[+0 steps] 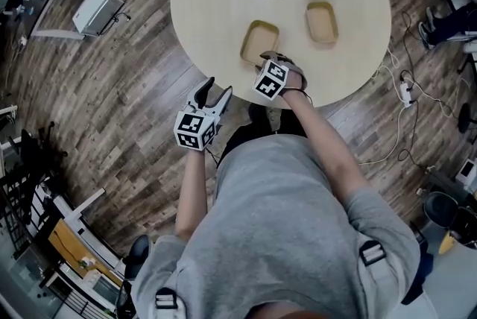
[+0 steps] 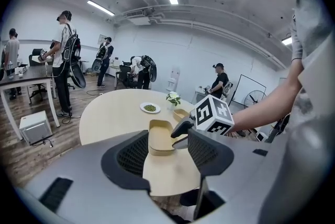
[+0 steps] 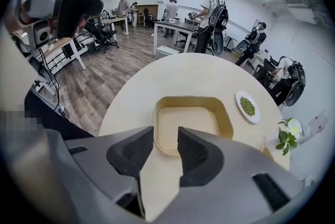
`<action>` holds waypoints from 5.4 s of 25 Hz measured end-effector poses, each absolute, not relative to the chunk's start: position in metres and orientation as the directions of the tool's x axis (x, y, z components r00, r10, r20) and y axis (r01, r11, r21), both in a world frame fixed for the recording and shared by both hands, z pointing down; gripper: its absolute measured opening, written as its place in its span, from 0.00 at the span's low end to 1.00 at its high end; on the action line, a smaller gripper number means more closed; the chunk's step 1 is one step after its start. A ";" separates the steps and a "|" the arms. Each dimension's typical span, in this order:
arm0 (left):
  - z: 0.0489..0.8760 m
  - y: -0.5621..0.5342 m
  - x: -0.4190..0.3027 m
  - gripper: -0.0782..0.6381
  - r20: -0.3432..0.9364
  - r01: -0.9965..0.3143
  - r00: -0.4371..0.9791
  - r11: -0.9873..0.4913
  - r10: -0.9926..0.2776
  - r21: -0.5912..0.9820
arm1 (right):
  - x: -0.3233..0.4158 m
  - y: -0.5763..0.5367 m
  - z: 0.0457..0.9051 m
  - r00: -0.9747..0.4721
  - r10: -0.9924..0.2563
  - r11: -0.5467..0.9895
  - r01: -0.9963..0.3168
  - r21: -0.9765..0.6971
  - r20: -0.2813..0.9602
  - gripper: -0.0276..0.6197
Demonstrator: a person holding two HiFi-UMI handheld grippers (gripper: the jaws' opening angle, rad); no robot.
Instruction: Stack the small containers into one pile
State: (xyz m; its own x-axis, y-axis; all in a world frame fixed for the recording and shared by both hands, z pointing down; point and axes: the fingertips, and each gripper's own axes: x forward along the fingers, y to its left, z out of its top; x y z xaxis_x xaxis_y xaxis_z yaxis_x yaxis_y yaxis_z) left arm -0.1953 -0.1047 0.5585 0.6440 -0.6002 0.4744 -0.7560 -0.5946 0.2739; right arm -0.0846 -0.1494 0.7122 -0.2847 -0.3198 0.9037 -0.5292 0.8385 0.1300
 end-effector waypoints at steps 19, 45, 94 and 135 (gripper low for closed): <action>0.539 -0.116 -0.113 0.46 0.465 -0.795 0.601 -0.551 -0.651 0.256 | 0.075 -0.150 0.706 -0.247 -0.315 0.861 -0.481 0.166 0.916 0.26; 0.550 -0.092 -0.028 0.46 0.496 -0.915 0.403 -0.318 -0.769 0.249 | 0.190 -0.192 0.734 -0.271 -0.300 0.945 -0.216 0.246 0.914 0.22; 0.546 -0.091 -0.104 0.46 0.472 -0.880 0.475 -0.395 -0.743 0.264 | 0.128 -0.189 0.716 -0.212 -0.401 0.903 -0.253 0.346 0.891 0.08; 0.541 -0.093 -0.236 0.46 0.453 -0.793 0.605 -0.550 -0.655 0.263 | -0.068 -0.164 0.677 -0.173 -0.509 0.818 -0.403 0.411 0.843 0.08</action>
